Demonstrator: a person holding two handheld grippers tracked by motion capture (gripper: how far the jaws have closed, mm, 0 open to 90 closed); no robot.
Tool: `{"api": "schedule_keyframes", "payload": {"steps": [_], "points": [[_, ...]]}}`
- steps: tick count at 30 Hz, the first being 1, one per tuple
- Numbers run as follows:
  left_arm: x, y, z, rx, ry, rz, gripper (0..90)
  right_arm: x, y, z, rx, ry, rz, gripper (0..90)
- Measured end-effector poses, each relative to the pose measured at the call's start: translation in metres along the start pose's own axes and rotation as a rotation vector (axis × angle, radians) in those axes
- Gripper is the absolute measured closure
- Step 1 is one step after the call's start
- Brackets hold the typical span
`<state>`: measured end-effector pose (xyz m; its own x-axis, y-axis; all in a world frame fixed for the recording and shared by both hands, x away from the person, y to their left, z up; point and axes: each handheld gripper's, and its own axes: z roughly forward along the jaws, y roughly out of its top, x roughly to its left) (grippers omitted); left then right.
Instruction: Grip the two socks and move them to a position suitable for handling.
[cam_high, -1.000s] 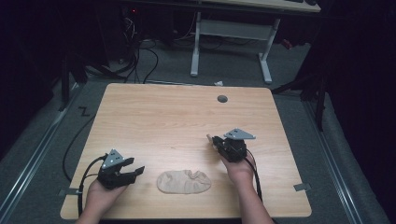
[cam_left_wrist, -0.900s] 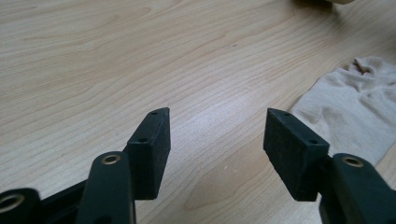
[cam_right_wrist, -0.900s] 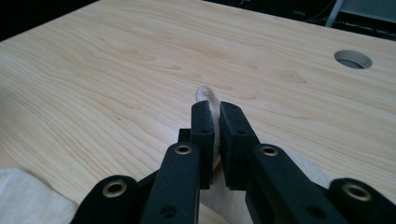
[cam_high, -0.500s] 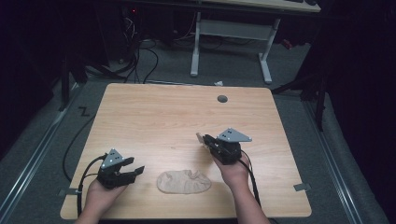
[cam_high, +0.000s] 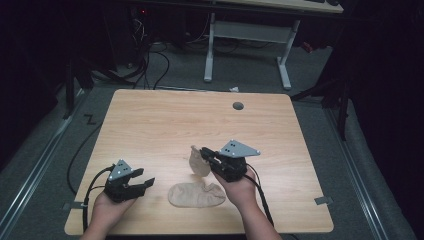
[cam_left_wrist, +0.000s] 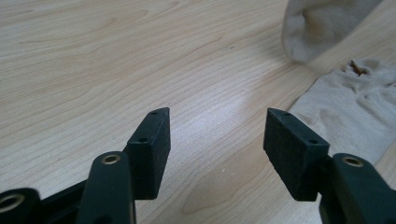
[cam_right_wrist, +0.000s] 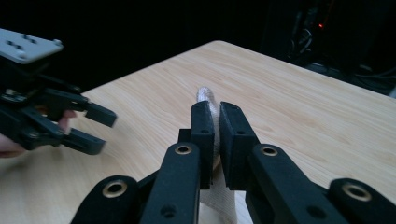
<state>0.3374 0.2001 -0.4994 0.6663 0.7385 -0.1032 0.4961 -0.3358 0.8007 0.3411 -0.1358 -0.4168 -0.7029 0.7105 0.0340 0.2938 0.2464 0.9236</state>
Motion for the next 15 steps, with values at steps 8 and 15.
{"api": "schedule_keyframes", "payload": {"steps": [8, 15], "points": [[-0.001, 0.000, -0.001, 0.000, -0.001, 0.002, 41.8, 0.000, -0.006, 0.010, 0.037, -0.003, -0.001, 85.2], [-0.001, 0.000, 0.000, -0.001, -0.004, 0.000, 41.8, -0.018, -0.021, 0.016, 0.078, -0.041, 0.049, 85.1]]}}
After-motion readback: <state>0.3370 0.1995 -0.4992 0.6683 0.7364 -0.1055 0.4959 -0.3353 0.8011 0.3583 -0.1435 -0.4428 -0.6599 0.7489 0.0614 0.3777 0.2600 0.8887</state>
